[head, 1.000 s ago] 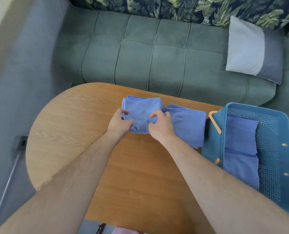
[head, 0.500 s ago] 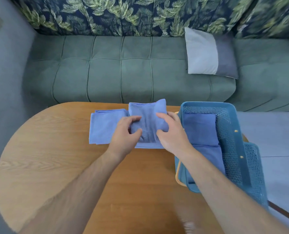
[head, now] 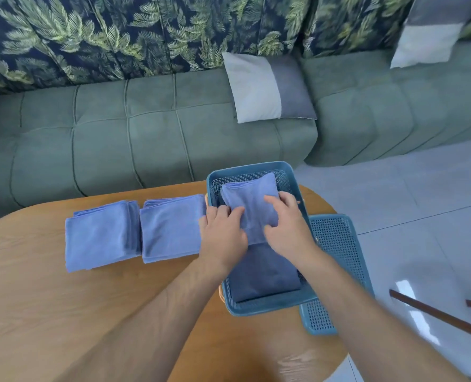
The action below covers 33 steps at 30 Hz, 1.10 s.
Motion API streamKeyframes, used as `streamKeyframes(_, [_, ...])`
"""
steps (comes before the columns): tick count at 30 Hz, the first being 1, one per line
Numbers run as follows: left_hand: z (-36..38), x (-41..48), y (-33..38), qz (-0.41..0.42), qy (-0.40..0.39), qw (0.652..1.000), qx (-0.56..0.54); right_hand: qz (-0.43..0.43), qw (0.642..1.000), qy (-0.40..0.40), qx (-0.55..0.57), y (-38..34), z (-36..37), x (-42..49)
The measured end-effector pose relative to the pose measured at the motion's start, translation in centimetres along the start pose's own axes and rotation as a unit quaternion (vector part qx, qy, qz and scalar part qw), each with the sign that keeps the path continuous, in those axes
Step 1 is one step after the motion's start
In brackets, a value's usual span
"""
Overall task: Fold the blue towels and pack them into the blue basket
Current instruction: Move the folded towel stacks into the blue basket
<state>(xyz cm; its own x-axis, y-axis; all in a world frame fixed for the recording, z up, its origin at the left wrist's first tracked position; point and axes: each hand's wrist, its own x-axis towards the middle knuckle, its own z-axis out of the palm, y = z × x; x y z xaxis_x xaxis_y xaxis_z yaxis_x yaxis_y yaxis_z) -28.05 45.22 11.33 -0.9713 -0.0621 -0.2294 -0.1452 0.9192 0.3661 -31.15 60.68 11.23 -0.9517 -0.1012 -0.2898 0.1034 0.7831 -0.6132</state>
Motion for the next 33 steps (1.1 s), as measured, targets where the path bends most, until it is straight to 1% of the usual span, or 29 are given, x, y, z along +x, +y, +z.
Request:
streamKeyframes(4, [1.3, 1.6, 1.2, 0.0, -0.037, 0.99, 0.137, 0.016, 0.999, -0.028, -0.018, 1.5, 1.3, 2.0])
streamKeyframes(8, [2.3, 3.2, 1.3, 0.008, -0.049, 0.973, 0.227, 0.009, 0.998, -0.048, -0.046, 2.0, 2.6, 3.3])
streamKeyframes(9, [2.5, 3.4, 1.2, 0.01, -0.05, 0.968, 0.246, 0.012, 0.996, -0.049, -0.068, 2.0, 2.9, 3.5])
streamKeyframes(11, [2.8, 3.8, 1.1, 0.008, -0.044, 0.963, 0.264, 0.01, 0.985, -0.028, -0.173, 2.1, 3.3, 3.4])
streamKeyframes(12, [2.9, 3.9, 1.1, 0.006, -0.041, 0.963, 0.267, -0.006, 0.975, -0.01, -0.222, 2.0, 3.4, 3.2])
streamKeyframes(13, [3.1, 4.0, 1.1, 0.008, -0.041, 0.961, 0.273, -0.032, 0.969, 0.0, -0.246, 2.1, 3.7, 3.1])
streamKeyframes(16, [3.5, 4.1, 0.8, 0.041, -0.061, 0.947, 0.313, -0.107, 0.959, -0.033, -0.261, 2.4, 4.6, 2.9])
streamKeyframes(18, [3.4, 4.3, 0.6, 0.052, -0.068, 0.939, 0.334, -0.103, 0.954, -0.077, -0.27, 2.8, 4.9, 3.1])
streamKeyframes(20, [3.3, 4.5, 0.6, 0.058, -0.093, 0.929, 0.352, -0.091, 0.945, -0.12, -0.289, 3.1, 5.2, 3.5])
streamKeyframes(22, [3.3, 4.9, 0.9, 0.061, -0.114, 0.923, 0.362, -0.086, 0.938, -0.139, -0.306, 2.9, 5.3, 3.7])
streamKeyframes(24, [3.2, 5.3, 1.0, 0.055, -0.121, 0.921, 0.366, -0.085, 0.94, -0.141, -0.3, 2.5, 5.0, 3.8])
streamKeyframes(26, [2.8, 4.9, 0.8, 0.06, -0.105, 0.916, 0.383, -0.093, 0.949, -0.118, -0.277, 1.9, 4.3, 3.3])
streamKeyframes(28, [2.0, 3.7, 0.4, 0.064, -0.08, 0.923, 0.371, -0.092, 0.966, -0.076, -0.23, 1.0, 3.5, 2.3])
streamKeyframes(29, [1.5, 3.0, -0.1, 0.066, -0.052, 0.933, 0.35, -0.094, 0.974, -0.051, -0.2, 0.5, 3.3, 1.7])
streamKeyframes(31, [0.4, 1.5, -1.6, 0.066, 0.033, 0.954, 0.291, -0.115, 0.984, 0.005, -0.134, -1.0, 3.4, 0.3])
streamKeyframes(33, [-0.2, 0.3, -3.5, 0.066, 0.104, 0.965, 0.232, -0.149, 0.983, 0.054, -0.093, -2.9, 4.1, -0.9])
